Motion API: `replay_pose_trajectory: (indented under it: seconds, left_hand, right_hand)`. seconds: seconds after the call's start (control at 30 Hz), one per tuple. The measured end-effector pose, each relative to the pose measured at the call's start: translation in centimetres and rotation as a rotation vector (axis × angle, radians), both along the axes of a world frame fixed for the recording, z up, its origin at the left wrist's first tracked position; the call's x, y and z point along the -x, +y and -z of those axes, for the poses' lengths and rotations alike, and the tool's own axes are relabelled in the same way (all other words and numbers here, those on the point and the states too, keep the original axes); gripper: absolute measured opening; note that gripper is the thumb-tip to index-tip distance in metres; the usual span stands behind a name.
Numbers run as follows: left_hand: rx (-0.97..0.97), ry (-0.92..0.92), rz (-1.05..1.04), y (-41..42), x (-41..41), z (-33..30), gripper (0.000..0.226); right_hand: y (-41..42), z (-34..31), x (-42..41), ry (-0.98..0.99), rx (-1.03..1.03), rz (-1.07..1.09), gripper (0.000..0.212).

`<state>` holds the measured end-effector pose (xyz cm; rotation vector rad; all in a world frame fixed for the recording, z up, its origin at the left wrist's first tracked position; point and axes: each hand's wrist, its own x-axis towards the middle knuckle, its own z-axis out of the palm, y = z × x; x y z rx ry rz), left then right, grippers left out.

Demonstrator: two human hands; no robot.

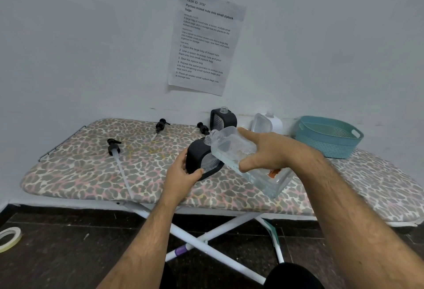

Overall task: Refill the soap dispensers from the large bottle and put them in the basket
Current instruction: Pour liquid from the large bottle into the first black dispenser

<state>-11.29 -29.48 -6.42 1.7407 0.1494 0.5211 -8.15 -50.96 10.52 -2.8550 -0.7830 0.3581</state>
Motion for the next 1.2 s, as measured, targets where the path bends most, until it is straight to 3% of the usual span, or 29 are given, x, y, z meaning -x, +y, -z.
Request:
replay_pose_trajectory:
  seconds: [1.2]
  left_hand:
    - [0.0,0.016,-0.013,-0.2,0.17,-0.38,0.063]
  right_hand:
    - [0.06,0.04,-0.24,0.018,-0.039,0.008,0.099]
